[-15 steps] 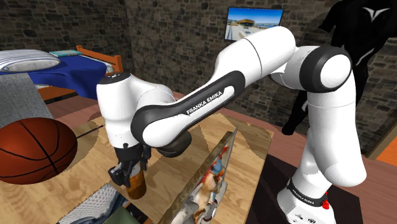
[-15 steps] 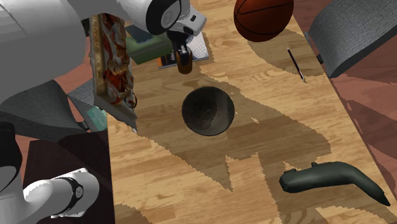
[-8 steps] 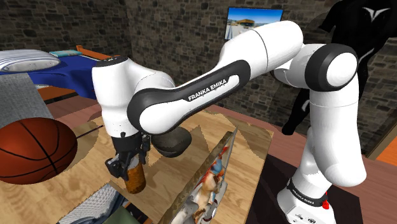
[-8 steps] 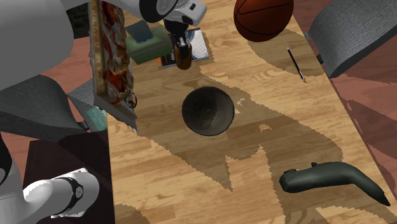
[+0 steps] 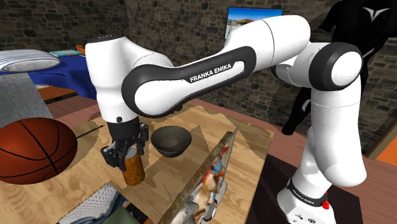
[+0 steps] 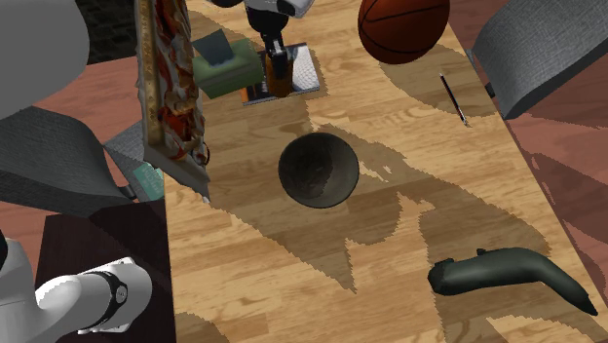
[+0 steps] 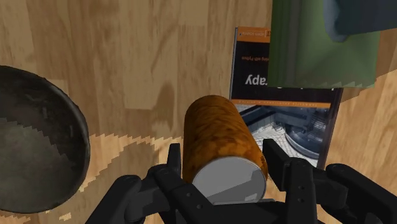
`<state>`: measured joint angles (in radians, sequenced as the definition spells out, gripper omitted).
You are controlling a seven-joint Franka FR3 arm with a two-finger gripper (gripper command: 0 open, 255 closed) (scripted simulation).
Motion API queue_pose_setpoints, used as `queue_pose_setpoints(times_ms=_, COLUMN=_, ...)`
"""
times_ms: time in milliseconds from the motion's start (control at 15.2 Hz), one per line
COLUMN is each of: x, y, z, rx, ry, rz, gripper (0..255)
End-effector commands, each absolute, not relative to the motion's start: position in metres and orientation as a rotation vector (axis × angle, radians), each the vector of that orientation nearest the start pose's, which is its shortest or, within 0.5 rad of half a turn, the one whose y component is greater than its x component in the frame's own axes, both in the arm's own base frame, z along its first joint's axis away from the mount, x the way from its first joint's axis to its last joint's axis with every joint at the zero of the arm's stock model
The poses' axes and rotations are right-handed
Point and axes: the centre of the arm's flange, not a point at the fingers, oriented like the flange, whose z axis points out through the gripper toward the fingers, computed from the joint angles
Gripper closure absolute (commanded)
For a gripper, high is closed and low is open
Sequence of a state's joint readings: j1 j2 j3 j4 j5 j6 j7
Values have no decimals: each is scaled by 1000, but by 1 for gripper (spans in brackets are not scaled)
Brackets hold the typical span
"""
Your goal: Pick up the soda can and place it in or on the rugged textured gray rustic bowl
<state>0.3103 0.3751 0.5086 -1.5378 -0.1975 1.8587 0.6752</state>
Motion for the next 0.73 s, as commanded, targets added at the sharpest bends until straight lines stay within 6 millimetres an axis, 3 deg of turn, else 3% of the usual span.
queue_pose_setpoints(times_ms=0, x=491, y=440, z=471, rx=-3141, ry=-270, rz=-4, gripper=255)
queue_pose_setpoints(times_ms=660, x=491, y=440, z=524, rx=-3141, ry=-270, rz=-4, gripper=255)
